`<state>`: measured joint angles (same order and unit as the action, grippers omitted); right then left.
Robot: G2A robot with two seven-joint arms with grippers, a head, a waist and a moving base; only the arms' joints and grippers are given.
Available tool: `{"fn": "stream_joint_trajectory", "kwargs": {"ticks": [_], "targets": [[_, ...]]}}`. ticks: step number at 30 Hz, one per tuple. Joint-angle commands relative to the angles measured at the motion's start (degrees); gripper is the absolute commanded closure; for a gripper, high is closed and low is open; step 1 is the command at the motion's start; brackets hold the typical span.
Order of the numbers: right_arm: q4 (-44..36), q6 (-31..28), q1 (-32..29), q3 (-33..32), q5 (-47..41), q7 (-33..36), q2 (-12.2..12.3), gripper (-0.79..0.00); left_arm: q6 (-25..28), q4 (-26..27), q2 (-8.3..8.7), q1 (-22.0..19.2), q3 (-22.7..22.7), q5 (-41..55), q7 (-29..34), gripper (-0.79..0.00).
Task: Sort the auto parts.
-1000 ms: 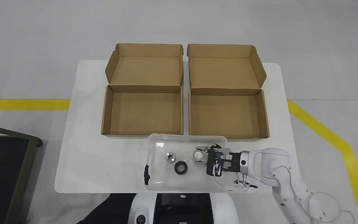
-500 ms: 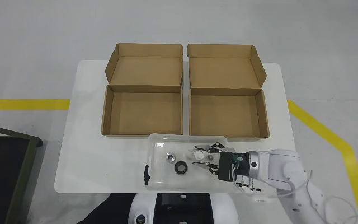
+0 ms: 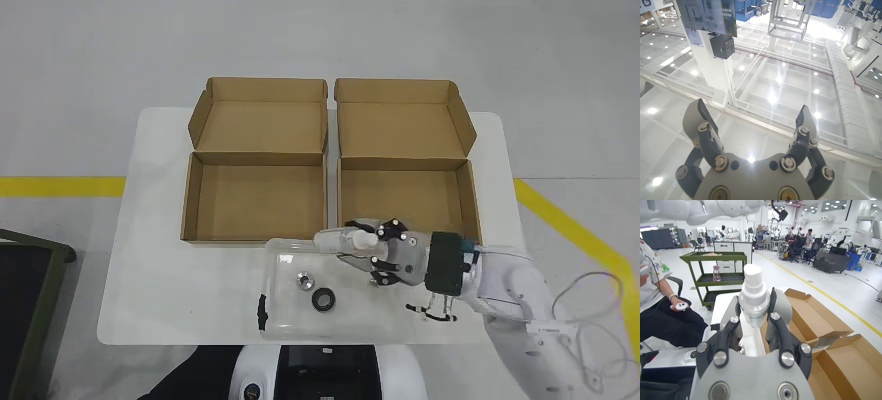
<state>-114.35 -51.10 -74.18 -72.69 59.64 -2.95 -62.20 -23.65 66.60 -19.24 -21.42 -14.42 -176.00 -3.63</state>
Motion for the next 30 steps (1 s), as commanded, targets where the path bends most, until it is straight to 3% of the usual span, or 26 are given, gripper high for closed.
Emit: {"fn": "stream_joint_trajectory", "kwargs": {"ticks": [1, 15, 24, 30], "targets": [[-0.1, 0.6, 1.3, 0.3, -1.1, -0.7, -0.2, 0.000, 0.0, 0.0, 0.00, 0.0, 0.0, 0.0, 0.0, -0.785], [-2.9, 3.1, 9.9, 0.4, -9.2, -3.9, -1.1, 0.000, 0.0, 0.0, 0.00, 0.0, 0.0, 0.0, 0.0, -0.785], [-3.0, 3.9, 16.2, -0.1, -8.2, -3.1, -1.5, 0.000, 0.0, 0.0, 0.00, 0.0, 0.0, 0.0, 0.0, -0.785], [-5.0, 7.2, 15.4, 0.9, -5.7, -5.3, -1.9, 0.000, 0.0, 0.0, 0.00, 0.0, 0.0, 0.0, 0.0, -0.785]]}}
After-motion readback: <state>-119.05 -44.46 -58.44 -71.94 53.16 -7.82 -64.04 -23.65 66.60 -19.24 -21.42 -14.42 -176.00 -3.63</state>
